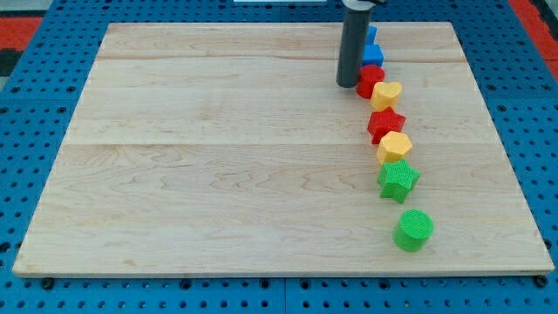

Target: Move the yellow heart right side of the board

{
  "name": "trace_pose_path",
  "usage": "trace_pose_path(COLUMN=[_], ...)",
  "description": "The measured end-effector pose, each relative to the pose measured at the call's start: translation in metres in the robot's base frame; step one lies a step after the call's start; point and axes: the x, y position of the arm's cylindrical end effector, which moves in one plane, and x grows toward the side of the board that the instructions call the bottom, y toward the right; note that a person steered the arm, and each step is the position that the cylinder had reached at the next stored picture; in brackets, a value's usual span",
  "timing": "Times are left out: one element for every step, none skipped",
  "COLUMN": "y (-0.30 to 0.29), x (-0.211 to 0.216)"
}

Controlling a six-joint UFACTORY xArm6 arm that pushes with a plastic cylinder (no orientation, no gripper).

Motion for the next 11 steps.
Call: trace_pose_path(y=[-0.002, 0.024, 0.028, 0.002, 0.019, 0.045, 0.053, 0.05, 0.061, 0.108, 0.138], x=[0.029, 0.021, 0.007, 0.012, -0.004, -0.001, 0.008, 0.009, 0.011, 0.005, 0.003])
